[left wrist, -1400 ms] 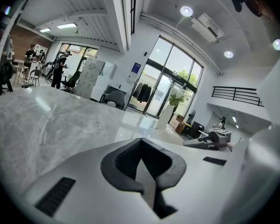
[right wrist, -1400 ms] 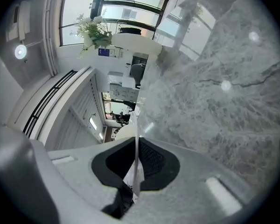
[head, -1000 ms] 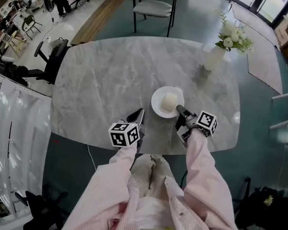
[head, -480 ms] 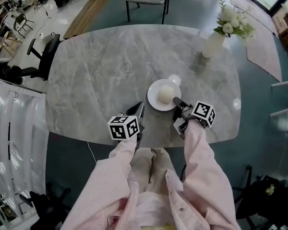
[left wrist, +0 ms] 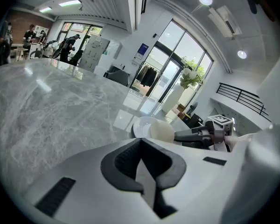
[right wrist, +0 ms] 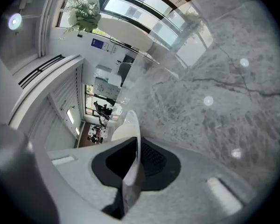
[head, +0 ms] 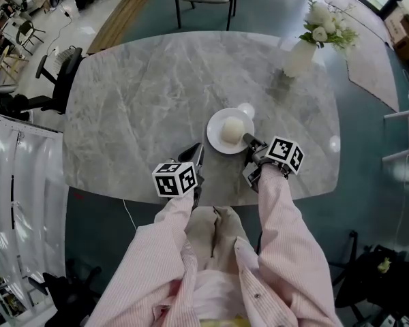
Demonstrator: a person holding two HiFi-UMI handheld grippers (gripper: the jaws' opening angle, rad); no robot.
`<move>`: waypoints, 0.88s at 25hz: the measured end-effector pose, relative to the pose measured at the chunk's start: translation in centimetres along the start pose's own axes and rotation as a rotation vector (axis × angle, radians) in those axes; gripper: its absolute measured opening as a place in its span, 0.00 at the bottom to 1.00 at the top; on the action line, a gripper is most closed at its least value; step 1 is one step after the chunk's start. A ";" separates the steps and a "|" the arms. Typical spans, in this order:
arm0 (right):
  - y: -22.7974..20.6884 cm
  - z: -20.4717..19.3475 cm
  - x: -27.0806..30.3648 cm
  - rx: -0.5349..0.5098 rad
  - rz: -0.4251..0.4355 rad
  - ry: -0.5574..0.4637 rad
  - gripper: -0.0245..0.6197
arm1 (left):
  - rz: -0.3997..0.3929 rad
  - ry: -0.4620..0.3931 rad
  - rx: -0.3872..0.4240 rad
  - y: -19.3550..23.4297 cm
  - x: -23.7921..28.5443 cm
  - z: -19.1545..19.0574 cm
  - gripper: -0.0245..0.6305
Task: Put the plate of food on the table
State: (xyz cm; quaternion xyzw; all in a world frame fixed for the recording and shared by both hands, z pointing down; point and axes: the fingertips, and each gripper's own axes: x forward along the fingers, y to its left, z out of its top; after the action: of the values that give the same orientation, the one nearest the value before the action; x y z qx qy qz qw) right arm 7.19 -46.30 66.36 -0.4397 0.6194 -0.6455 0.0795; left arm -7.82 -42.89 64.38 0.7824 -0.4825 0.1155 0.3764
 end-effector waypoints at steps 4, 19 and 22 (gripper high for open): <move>-0.4 -0.3 0.3 -0.103 -0.072 0.036 0.08 | -0.001 0.002 0.003 -0.2 0.1 0.0 0.03; -1.1 -0.6 -0.4 -0.528 -0.295 0.115 0.20 | 0.003 0.001 0.002 -0.7 0.3 0.3 0.03; -1.3 -0.5 -0.8 -0.569 -0.315 0.118 0.24 | 0.005 0.000 0.004 -0.8 0.4 0.3 0.03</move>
State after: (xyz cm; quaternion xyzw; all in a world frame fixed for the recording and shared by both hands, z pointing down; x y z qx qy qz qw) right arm 7.93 -45.11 67.18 -0.4966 0.7028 -0.4753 -0.1831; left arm -7.02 -43.17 64.01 0.7820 -0.4842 0.1174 0.3746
